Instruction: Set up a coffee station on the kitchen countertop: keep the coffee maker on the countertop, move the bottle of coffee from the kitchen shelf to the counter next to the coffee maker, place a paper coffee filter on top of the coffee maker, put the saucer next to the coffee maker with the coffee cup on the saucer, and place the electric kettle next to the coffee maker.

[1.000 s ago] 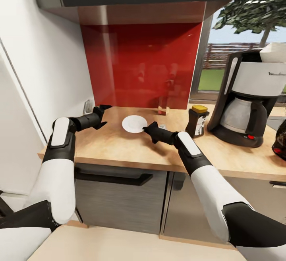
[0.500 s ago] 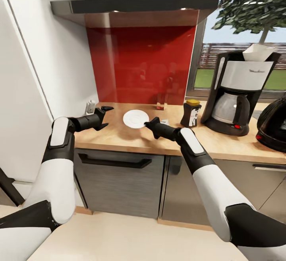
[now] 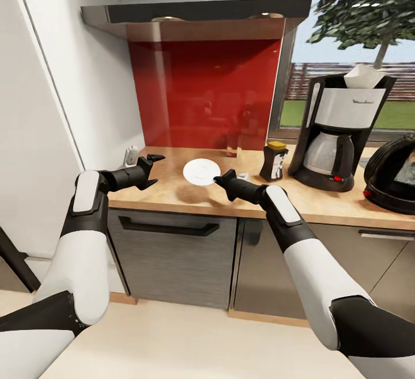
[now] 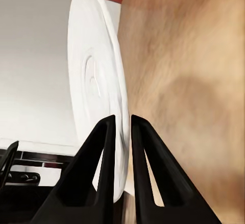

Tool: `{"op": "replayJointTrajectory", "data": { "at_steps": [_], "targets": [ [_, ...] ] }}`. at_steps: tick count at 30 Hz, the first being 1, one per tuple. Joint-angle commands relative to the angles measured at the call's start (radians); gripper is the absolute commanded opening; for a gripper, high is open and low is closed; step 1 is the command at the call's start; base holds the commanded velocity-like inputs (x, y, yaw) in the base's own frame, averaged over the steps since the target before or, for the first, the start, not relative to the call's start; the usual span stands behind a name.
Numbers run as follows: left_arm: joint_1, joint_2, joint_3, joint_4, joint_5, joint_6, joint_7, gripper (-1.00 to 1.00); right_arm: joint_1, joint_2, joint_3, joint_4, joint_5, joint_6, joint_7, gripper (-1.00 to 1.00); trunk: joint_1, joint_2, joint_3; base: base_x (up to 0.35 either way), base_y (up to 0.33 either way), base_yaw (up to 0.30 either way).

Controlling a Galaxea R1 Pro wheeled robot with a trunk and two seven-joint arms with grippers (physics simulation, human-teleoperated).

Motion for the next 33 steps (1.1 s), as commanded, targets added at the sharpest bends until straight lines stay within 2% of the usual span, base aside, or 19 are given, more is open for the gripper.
{"op": "replayJointTrajectory", "data": {
  "at_steps": [1, 16, 20, 24, 33],
  "targets": [
    [-0.001, -0.001, 0.003, -0.001, 0.01, 0.004, 0.01, 1.0, -0.001, 0.0, 0.0, -0.001, -0.014, 0.0, -0.009, -1.0, 0.0, -0.001, -0.001, -0.007, 0.0, 0.0],
    [-0.002, -0.002, 0.003, 0.003, 0.01, 0.004, 0.01, 1.0, 0.003, -0.001, 0.004, -0.066, -0.014, 0.003, -0.011, -1.0, 0.0, -0.001, -0.001, -0.001, 0.0, 0.0],
    [-0.002, -0.003, 0.002, 0.003, 0.01, 0.004, 0.009, 1.0, 0.012, -0.001, 0.005, -0.121, -0.014, 0.003, -0.012, -1.0, 0.0, -0.001, -0.001, -0.128, 0.0, 0.0],
    [-0.001, -0.003, 0.003, 0.004, 0.01, 0.004, 0.009, 1.0, 0.013, -0.001, 0.005, -0.124, -0.014, 0.003, -0.012, -1.0, 0.0, -0.001, -0.001, -0.193, 0.0, 0.0],
    [-0.001, -0.003, 0.002, 0.003, 0.01, 0.005, 0.008, 1.0, 0.013, -0.001, 0.003, -0.124, -0.014, 0.003, -0.012, -1.0, 0.0, -0.001, -0.001, -0.015, 0.0, 0.0]
  ]
}}
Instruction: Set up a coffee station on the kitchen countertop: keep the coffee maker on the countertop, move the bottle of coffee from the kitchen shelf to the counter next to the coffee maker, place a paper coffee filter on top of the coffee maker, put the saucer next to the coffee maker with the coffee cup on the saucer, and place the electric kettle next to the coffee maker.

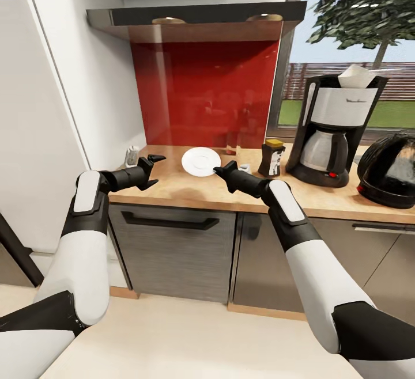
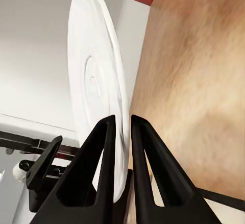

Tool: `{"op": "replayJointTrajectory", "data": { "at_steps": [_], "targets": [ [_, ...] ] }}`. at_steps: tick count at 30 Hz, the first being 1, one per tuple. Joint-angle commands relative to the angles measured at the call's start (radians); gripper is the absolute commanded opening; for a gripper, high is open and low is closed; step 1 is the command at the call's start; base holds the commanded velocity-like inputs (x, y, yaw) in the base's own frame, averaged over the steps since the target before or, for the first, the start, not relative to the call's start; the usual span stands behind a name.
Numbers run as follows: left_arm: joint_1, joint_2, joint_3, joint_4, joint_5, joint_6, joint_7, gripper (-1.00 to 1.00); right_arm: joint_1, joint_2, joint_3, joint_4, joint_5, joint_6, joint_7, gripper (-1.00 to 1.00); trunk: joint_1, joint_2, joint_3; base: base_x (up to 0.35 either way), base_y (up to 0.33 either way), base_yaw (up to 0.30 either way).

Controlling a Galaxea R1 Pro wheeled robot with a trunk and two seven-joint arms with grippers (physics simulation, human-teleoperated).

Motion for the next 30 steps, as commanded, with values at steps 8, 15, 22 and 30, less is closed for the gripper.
{"op": "replayJointTrajectory", "data": {
  "at_steps": [8, 15, 22, 30],
  "targets": [
    [-0.001, -0.006, 0.003, 0.001, 0.01, 0.01, -0.08, 1.0, -0.001, -0.001, 0.0, -0.001, -0.013, 0.0, -0.01, -1.0, 0.0, -0.001, -0.001, -0.001, 0.0, 0.0],
    [0.021, 0.0, -0.005, -0.001, 0.01, 0.032, -0.271, 1.0, -0.001, -0.019, -0.001, -0.001, -0.013, 0.0, -0.01, -1.0, 0.0, -0.001, -0.001, 0.0, 0.0, 0.0],
    [0.146, 0.038, -0.119, -0.014, 0.01, 0.036, -0.582, 1.0, -0.001, -0.041, -0.001, -0.001, -0.012, 0.0, -0.009, -1.0, 0.0, -0.001, -0.001, 0.0, 0.0, 0.0],
    [0.486, 0.259, -0.333, -0.131, 0.01, 0.033, -1.135, 1.0, 0.0, -0.064, 0.0, -0.001, -0.012, -0.001, -0.009, -1.0, 0.0, -0.001, -0.001, 0.0, 0.0, 0.0]
  ]
}}
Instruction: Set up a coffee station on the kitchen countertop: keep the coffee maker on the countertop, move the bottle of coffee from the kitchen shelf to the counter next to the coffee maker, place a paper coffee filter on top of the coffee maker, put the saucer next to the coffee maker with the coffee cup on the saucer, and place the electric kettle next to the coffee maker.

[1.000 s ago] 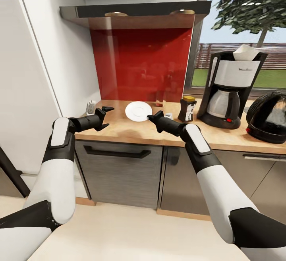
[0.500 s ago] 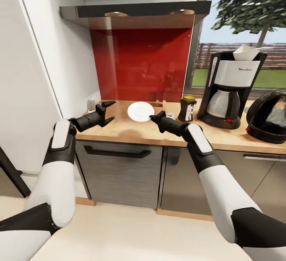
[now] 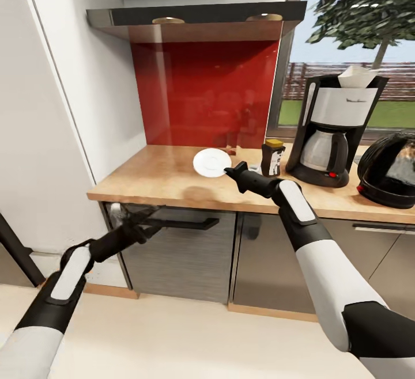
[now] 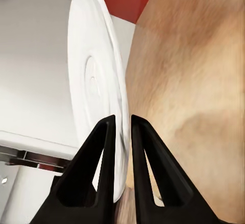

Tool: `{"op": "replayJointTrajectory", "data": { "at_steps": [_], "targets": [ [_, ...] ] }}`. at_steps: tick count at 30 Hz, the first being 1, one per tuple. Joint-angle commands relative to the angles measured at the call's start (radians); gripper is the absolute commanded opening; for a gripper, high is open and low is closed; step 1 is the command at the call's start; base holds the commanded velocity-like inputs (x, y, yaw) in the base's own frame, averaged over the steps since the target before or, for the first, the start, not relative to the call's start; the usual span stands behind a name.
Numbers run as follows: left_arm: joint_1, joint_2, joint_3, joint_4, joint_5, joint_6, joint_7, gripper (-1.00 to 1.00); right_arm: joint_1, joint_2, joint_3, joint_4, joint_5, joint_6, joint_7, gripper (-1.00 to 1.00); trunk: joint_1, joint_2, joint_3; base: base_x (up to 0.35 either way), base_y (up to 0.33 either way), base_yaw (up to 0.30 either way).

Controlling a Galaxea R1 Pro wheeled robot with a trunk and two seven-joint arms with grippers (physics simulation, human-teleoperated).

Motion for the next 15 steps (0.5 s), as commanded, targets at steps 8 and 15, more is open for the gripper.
{"op": "replayJointTrajectory", "data": {
  "at_steps": [8, 15],
  "targets": [
    [0.331, 0.15, -0.14, -0.018, 0.002, -0.016, -0.067, 1.0, 0.0, -0.046, 0.002, -0.002, -0.017, 0.003, -0.005, -1.0, 0.0, -0.001, -0.001, 0.0, 0.0, 0.0],
    [0.37, 0.161, -0.172, 0.608, 0.0, -0.313, -0.068, 1.0, 0.014, -0.08, -0.001, -0.003, -0.017, 0.098, 0.059, -1.0, 0.0, -0.001, -0.001, 0.0, 0.0, 0.0]
  ]
}}
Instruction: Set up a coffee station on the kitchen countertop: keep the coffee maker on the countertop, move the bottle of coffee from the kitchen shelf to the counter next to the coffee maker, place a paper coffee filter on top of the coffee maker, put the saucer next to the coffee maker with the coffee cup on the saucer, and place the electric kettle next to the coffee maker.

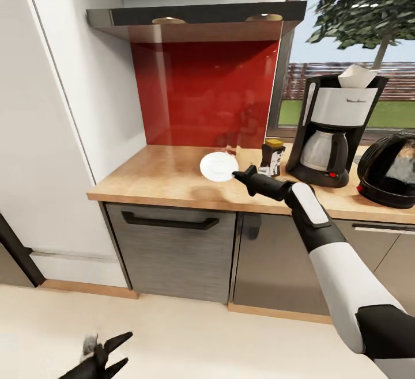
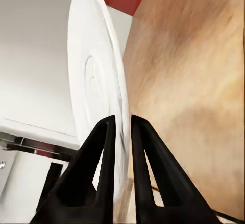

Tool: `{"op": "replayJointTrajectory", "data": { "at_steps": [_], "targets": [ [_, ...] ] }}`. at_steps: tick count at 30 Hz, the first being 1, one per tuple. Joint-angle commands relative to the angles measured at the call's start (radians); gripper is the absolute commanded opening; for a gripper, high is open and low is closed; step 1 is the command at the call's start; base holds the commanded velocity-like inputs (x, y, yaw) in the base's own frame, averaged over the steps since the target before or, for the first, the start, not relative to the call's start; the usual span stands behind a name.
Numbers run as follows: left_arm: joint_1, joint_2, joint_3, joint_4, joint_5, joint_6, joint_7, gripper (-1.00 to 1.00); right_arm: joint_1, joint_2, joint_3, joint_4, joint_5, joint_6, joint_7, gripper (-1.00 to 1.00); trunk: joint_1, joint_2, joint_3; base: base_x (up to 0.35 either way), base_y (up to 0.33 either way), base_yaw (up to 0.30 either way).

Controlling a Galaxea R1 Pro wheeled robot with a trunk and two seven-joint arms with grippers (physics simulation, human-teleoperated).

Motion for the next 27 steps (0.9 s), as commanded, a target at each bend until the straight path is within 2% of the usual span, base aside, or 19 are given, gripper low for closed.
{"op": "replayJointTrajectory", "data": {
  "at_steps": [1, 3, 4, 5, 6, 8, 14, 19, 27],
  "targets": [
    [-0.001, 0.0, -0.011, 0.082, 0.008, -0.031, -0.001, 1.0, 0.003, -0.004, 0.002, -0.001, -0.015, 0.008, 0.001, -1.0, 0.0, 0.0, -0.001, 0.0, 0.0, 0.0],
    [0.001, -0.001, -0.024, 0.236, 0.008, -0.134, -0.001, 1.0, 0.022, -0.012, 0.0, -0.003, -0.015, 0.027, 0.032, -1.0, 0.0, 0.0, -0.001, 0.0, 0.0, 0.0],
    [0.001, -0.001, -0.025, 0.267, 0.008, -0.154, 0.0, 1.0, 0.028, -0.014, 0.001, -0.008, -0.015, 0.03, 0.038, -1.0, 0.0, 0.0, -0.001, 0.0, 0.0, 0.0],
    [0.001, -0.002, -0.029, 0.351, 0.008, -0.213, 0.001, 1.0, 0.054, -0.024, 0.001, -0.051, -0.015, 0.036, 0.048, -1.0, 0.0, 0.0, -0.001, 0.0, 0.0, 0.0],
    [0.001, -0.004, -0.035, 0.438, 0.008, -0.345, 0.005, 1.0, 0.15, -0.048, 0.0, -0.21, -0.014, 0.045, 0.056, -1.0, 0.0, 0.0, -0.001, 0.0, 0.0, 0.0],
    [0.001, -0.004, -0.036, 0.454, 0.008, -0.378, 0.006, 1.0, 0.183, -0.067, 0.0, -0.255, -0.014, 0.057, 0.058, -1.0, 0.0, 0.0, -0.001, 0.0, 0.0, 0.0],
    [0.006, -0.033, -0.041, 0.465, 0.01, -0.395, 0.006, 1.0, 0.162, -0.1, -0.029, -0.274, 0.003, 0.066, 0.06, -1.0, 0.0, 0.0, -0.001, 0.0, 0.0, 0.0],
    [0.006, -0.034, -0.041, 0.465, 0.01, -0.395, 0.006, 1.0, 0.158, -0.129, -0.04, -0.274, 0.003, 0.066, 0.06, -1.0, 0.0, 0.0, -0.001, 0.0, 0.0, 0.0],
    [0.006, -0.034, -0.041, 0.465, 0.01, -0.395, 0.006, 1.0, 0.158, -0.129, -0.04, -0.274, 0.003, 0.066, 0.06, -1.0, 0.0, 0.0, -0.001, 0.0, 0.0, 0.0]
  ]
}}
